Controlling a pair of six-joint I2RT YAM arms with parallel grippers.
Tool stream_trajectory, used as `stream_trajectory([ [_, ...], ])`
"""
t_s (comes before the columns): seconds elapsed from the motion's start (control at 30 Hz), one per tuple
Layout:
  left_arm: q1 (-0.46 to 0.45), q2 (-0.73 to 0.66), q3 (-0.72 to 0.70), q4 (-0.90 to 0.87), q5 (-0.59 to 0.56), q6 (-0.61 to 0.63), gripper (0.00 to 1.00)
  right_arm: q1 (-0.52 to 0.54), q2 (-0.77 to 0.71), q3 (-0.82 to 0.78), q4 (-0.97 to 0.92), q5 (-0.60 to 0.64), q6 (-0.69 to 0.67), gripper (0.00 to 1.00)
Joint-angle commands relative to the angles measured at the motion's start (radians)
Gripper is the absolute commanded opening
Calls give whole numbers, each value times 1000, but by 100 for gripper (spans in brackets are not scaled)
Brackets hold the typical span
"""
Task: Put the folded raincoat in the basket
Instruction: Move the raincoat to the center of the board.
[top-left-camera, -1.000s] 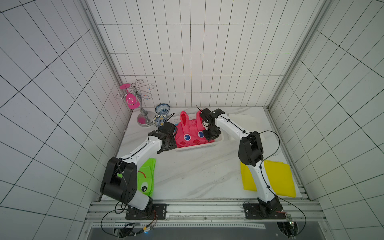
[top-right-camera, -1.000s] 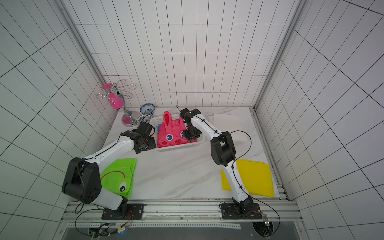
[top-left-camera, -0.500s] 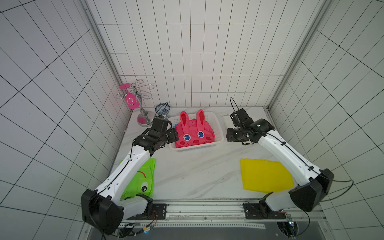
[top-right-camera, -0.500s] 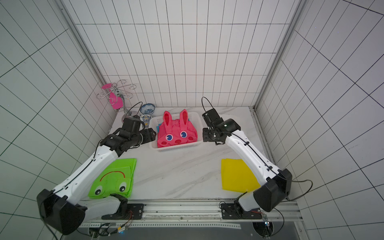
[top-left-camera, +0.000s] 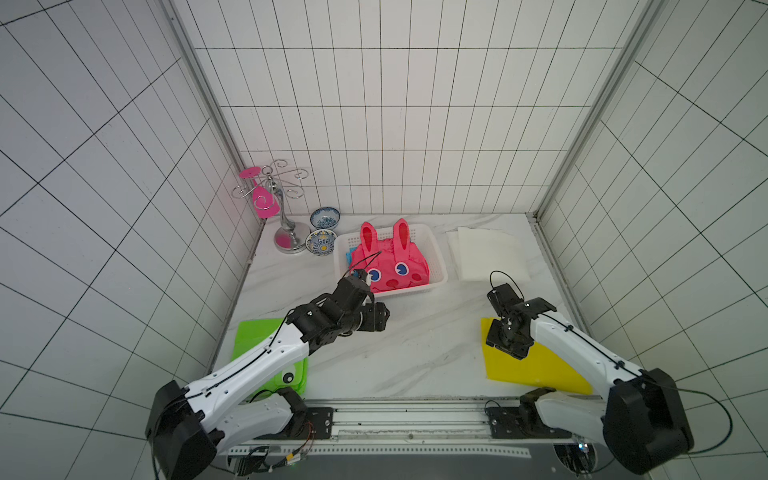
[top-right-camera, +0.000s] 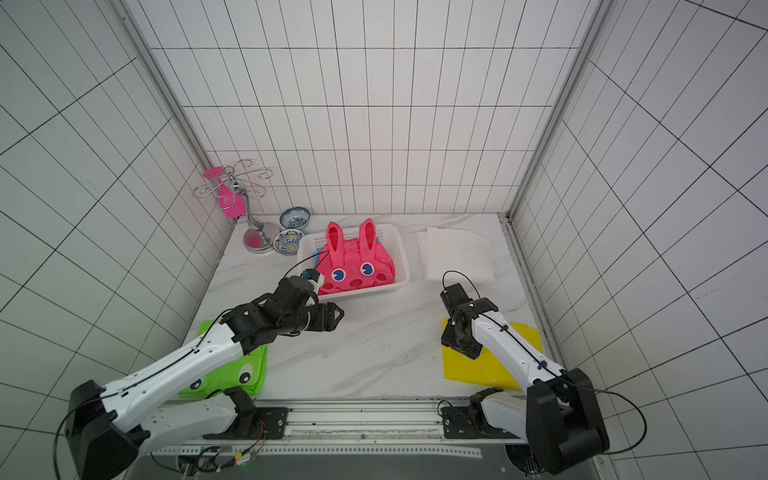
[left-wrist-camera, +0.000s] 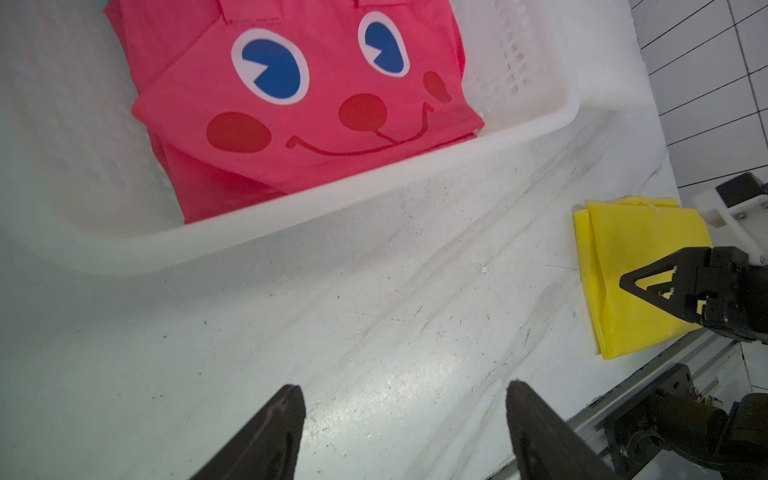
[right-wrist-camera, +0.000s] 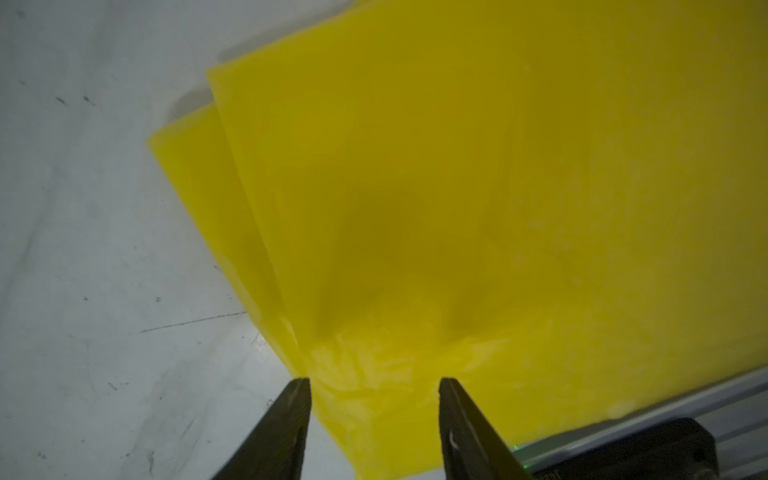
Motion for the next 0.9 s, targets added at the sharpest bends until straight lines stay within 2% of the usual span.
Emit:
stream_trajectory([
  [0.0,-4,-26,-34,-54,6,-72,80,-8,63,-40,150,-175,-18,52],
  [0.2,-1,-57,-92,-133,39,-137,83,62,156,-119,366,-360,-9,52],
  [0.3,7,-70,-94,-186,14,-150,84,155,229,-98,457,-405,9,50],
  [0.4,24,-73,-96,-226,3,-157,85,271,314,-29,537,-434,25,49],
  [0.47,56,-80,-102,-250,11,-166,85,353,370,51,549,-410,27,48],
  [0.63,104,-112,-122,-261,27,-199,85,496,459,225,602,-446,-8,45],
  [0.73,120,-123,-126,-270,31,-212,85,535,440,259,600,-474,-31,45],
  [0.8,120,-126,-134,-259,39,-212,85,533,388,241,587,-495,-43,46],
  [0.87,119,-119,-144,-224,68,-206,85,531,299,223,507,-461,-71,47],
])
